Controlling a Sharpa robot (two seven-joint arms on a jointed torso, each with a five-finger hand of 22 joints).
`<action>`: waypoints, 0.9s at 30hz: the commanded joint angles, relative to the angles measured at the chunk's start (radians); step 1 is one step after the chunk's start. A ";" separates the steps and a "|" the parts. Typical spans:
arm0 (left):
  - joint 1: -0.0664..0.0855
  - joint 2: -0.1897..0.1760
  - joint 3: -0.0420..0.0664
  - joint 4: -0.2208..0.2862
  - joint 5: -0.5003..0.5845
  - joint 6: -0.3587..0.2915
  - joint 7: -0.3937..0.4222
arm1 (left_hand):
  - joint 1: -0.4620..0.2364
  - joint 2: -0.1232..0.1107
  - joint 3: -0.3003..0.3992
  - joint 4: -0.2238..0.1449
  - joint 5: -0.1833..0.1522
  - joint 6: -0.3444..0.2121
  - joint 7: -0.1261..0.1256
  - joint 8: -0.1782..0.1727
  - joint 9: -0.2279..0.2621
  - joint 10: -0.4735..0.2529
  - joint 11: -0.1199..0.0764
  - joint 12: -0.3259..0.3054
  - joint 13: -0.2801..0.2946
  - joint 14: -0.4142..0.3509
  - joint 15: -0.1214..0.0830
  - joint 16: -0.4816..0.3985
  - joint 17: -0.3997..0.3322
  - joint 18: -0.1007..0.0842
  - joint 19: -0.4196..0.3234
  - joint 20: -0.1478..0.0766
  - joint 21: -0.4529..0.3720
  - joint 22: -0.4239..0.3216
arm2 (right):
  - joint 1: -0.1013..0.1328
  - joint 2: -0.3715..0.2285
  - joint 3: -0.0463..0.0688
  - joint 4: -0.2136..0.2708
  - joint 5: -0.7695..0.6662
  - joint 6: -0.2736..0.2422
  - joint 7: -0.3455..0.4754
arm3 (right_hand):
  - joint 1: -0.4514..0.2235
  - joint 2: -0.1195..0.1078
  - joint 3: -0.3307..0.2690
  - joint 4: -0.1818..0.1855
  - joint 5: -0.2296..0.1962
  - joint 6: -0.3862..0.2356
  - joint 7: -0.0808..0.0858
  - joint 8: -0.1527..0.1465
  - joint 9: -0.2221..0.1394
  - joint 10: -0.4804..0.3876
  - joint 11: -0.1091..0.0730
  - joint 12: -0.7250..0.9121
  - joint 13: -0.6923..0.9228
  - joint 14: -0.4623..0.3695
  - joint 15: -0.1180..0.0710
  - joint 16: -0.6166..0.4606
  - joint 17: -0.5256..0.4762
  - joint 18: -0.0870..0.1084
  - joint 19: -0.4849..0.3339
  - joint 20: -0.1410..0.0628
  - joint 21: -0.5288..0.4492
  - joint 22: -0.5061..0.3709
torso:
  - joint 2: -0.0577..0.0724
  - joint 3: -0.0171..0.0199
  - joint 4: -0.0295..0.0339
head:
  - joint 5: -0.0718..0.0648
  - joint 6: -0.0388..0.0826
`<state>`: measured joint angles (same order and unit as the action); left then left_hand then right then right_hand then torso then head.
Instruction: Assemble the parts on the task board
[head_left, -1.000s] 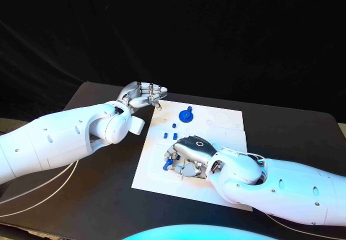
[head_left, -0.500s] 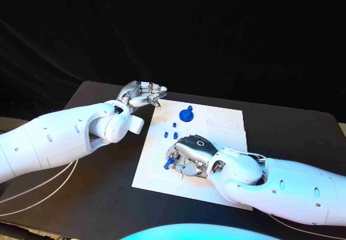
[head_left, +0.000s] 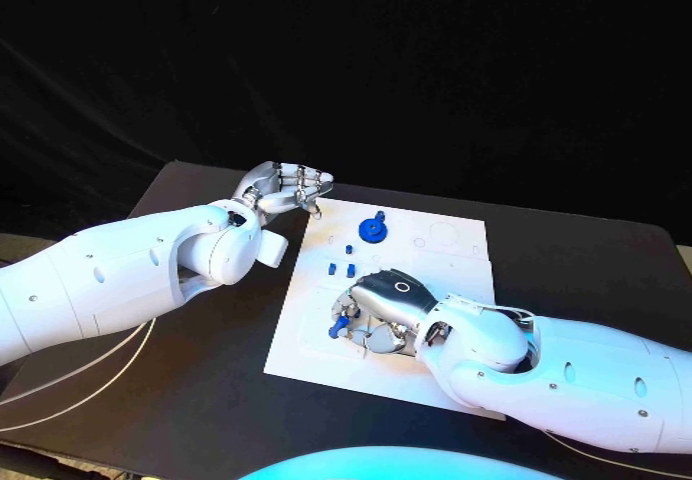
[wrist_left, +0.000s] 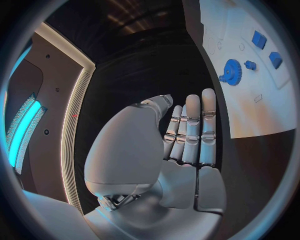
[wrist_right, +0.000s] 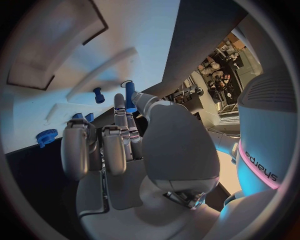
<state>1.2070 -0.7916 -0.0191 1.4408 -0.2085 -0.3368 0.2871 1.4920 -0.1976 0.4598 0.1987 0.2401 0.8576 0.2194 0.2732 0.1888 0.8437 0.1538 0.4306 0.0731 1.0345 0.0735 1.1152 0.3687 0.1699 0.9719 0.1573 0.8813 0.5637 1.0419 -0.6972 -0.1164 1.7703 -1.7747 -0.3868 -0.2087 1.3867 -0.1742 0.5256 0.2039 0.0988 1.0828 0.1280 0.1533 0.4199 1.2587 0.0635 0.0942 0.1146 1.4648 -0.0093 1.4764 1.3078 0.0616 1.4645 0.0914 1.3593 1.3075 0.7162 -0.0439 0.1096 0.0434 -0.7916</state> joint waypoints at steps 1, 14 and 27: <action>0.000 0.001 0.001 0.001 0.004 0.015 0.002 | -0.010 -0.002 0.004 -0.001 0.000 -0.006 -0.002 0.005 -0.001 -0.009 0.001 0.004 -0.001 -0.008 -0.001 -0.003 -0.001 0.015 -0.005 0.001 -0.004 -0.001 | 0.001 0.001 0.000 0.006 -0.036 0.033 -0.016 | -0.005 0.002 0.006 0.000 0.004 0.005 0.000 0.006 0.001 0.005 0.000 -0.004 -0.001 0.058 -0.005 0.006 0.016 -0.018 0.040 -0.005 0.007 0.164 | 0.000 0.0002 -0.0001 | 0.000 -0.001; 0.000 0.001 0.000 0.002 0.004 0.016 0.000 | -0.010 -0.002 0.006 -0.003 0.000 -0.007 -0.002 0.006 -0.001 -0.011 0.001 0.005 -0.001 -0.009 -0.001 -0.003 -0.001 0.015 -0.005 0.001 -0.004 -0.001 | 0.002 0.031 0.000 0.011 -0.153 0.091 -0.093 | -0.017 -0.005 0.005 0.002 0.001 0.002 0.001 0.007 0.003 0.006 0.001 -0.008 0.000 0.058 -0.004 0.005 0.014 -0.019 0.040 -0.005 0.007 0.164 | -0.001 0.0002 0.0009 | -0.004 -0.002; 0.000 0.000 0.000 0.000 0.004 0.016 -0.001 | -0.010 -0.002 0.006 -0.003 0.000 -0.007 -0.002 0.006 -0.001 -0.011 0.001 0.005 -0.001 -0.009 -0.001 -0.003 -0.001 0.015 -0.005 0.001 -0.004 -0.001 | 0.002 0.029 0.000 0.025 -0.192 0.071 -0.114 | -0.019 -0.005 0.008 -0.001 0.006 0.004 -0.001 0.009 0.005 0.010 0.000 -0.008 0.001 0.057 -0.005 0.005 0.013 -0.020 0.042 -0.005 0.011 0.167 | 0.001 0.0012 0.0004 | -0.002 0.000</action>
<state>1.2069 -0.7930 -0.0195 1.4400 -0.2084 -0.3360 0.2822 1.4921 -0.1976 0.4597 0.1987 0.2401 0.8577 0.2193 0.2732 0.1888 0.8399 0.1575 0.4299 0.0731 1.0345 0.0735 1.1151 0.3688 0.1698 0.9720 0.1573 0.8813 0.5638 1.0451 -0.6675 -0.1155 1.7922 -1.9264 -0.3271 -0.3002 1.3816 -0.1794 0.5272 0.2021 0.1004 1.0809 0.1292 0.1580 0.4225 1.2587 0.0636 0.0904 0.1147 1.4648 -0.0093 1.4763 1.3076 0.0616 1.4645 0.0914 1.3648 1.3080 0.7162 -0.0430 0.1101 0.0409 -0.7925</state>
